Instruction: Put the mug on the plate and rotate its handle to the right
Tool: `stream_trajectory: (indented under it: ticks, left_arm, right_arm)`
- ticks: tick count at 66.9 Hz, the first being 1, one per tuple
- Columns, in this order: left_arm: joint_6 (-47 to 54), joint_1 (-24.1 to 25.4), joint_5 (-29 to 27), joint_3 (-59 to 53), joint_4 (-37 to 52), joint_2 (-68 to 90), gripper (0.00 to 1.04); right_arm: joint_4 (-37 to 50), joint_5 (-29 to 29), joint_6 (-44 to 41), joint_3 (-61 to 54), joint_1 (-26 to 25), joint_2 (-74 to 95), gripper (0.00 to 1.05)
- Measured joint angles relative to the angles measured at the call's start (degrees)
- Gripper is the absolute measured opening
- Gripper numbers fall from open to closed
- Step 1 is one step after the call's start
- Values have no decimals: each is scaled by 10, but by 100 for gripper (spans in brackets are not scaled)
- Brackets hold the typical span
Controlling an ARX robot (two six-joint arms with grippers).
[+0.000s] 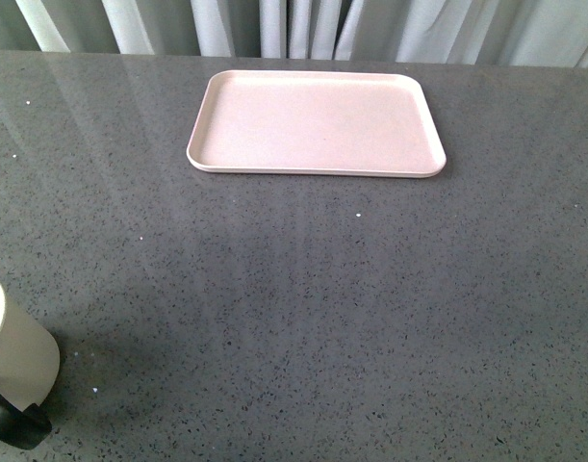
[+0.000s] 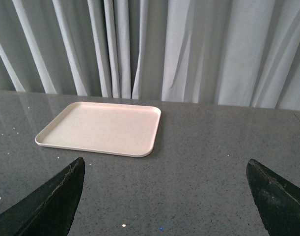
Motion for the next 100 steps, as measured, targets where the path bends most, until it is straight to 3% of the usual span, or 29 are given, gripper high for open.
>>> stream_trajectory:
  ticks: [10, 39, 100]
  left_arm:
    - [26, 0, -5, 7, 20, 50, 96]
    - [17, -71, -16, 7, 87, 145, 96]
    - [16, -74, -18, 34, 183, 336, 96]
  right_arm:
    - [0, 0, 0, 0, 0, 0, 96]
    - [0, 0, 0, 0, 0, 0, 96]
    - [0, 0, 0, 0, 0, 0, 96]
